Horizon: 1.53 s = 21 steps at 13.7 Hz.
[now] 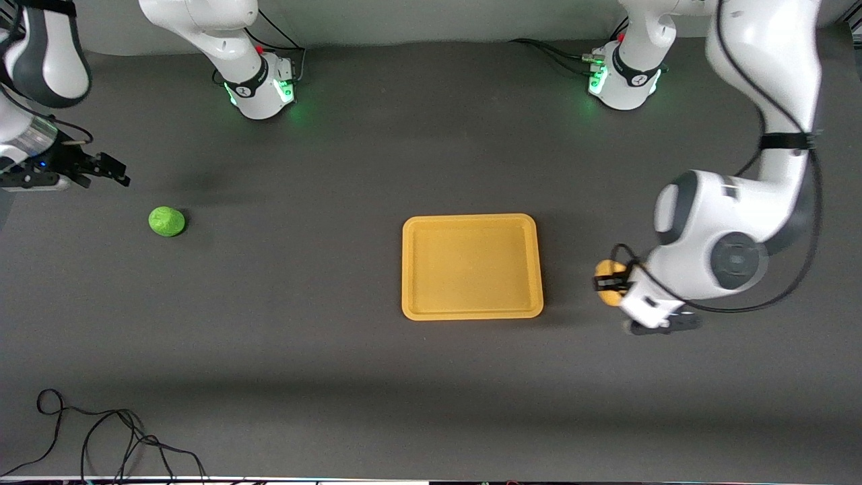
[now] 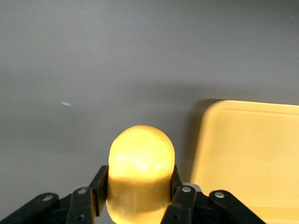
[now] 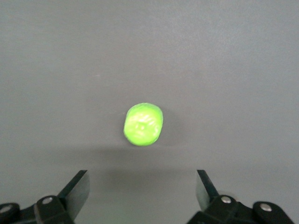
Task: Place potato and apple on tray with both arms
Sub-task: 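Carry the potato onto the tray while the right gripper grasps the apple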
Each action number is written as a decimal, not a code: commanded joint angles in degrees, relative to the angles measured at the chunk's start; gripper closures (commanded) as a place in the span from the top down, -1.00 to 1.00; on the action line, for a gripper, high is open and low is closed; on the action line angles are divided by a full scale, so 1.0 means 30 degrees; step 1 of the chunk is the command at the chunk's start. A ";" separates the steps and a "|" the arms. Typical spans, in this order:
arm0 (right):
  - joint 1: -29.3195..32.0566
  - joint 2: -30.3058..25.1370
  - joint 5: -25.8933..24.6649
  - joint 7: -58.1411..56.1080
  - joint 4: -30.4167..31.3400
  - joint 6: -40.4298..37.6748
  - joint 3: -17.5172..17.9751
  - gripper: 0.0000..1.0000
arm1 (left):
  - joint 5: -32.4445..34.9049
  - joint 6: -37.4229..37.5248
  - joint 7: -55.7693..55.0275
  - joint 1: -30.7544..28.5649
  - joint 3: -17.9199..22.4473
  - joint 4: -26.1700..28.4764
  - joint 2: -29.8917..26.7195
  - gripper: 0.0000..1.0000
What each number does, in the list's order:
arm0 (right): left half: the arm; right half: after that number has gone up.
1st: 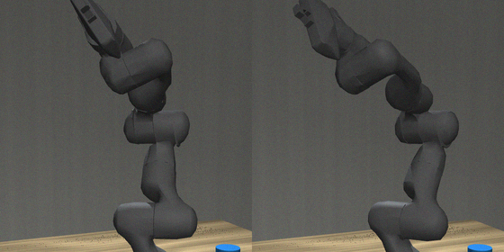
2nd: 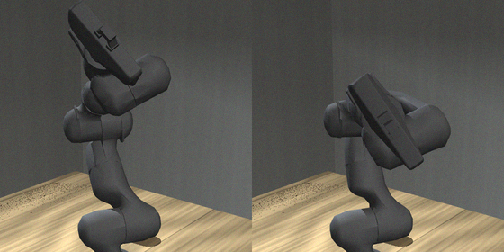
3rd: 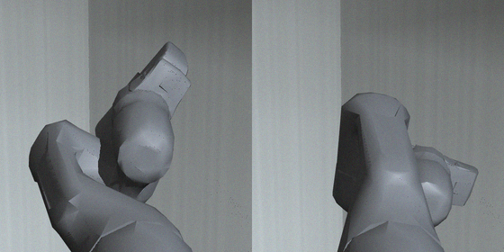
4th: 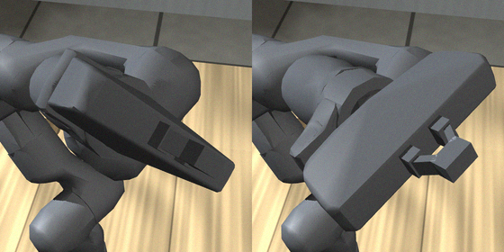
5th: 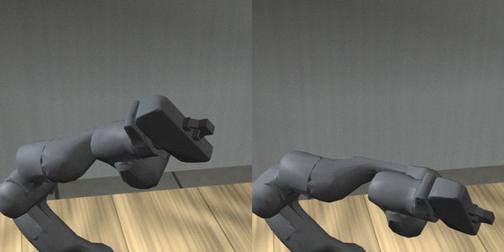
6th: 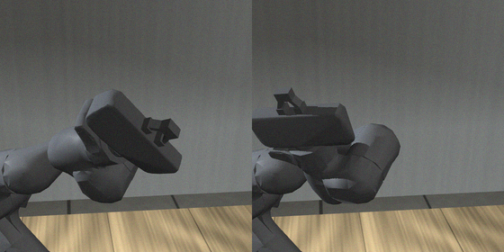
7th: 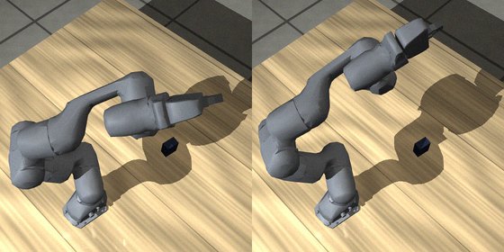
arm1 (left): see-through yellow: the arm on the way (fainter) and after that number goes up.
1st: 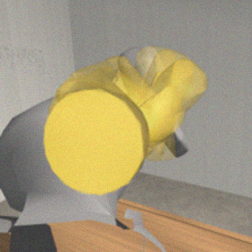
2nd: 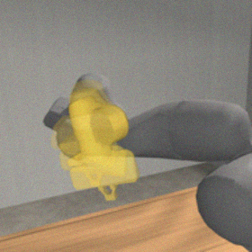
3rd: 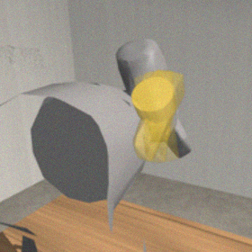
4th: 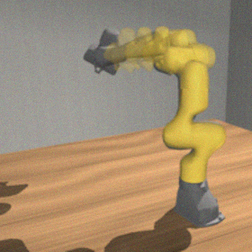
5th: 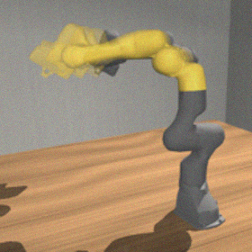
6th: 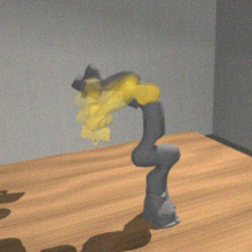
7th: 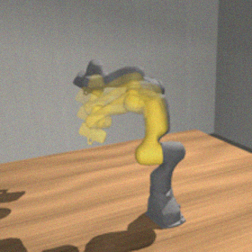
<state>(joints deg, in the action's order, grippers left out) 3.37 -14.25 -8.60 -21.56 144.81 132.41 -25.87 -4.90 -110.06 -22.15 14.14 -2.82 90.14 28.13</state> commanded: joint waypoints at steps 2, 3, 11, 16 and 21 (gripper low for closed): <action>-0.0187 0.3513 0.0169 -0.0256 0.0186 0.3376 -0.0283 1.00 | -0.0331 -0.1186 -0.1782 0.2399 0.0325 -0.1015 0.2188 -0.54; -0.0216 0.4303 0.0751 -0.0343 0.0158 0.3993 -0.0283 1.00 | -0.0331 -0.2267 -0.2568 0.2898 0.0325 -0.1015 0.2832 -0.54; -0.1153 0.8673 0.6294 -0.4474 0.0128 0.7689 -0.0196 1.00 | -0.0243 -0.3772 -0.3572 0.4660 0.0237 -0.0253 0.4127 -0.25; -0.1154 0.9086 0.6294 -0.4503 -0.0018 0.7691 -0.0137 -0.01 | -0.0038 -0.2897 -0.3280 0.4690 0.0266 0.0040 0.4186 0.31; -0.2117 0.7482 0.6294 -0.3979 -0.1768 0.4103 -0.0049 -0.29 | 0.0255 -0.1727 -0.3046 0.4164 0.0383 -0.0106 0.2991 0.97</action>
<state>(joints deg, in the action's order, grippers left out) -0.70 11.88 8.29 -32.89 143.30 151.98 -25.76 -4.99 -118.68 -31.77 27.20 -2.11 89.71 40.51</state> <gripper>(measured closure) 0.344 0.070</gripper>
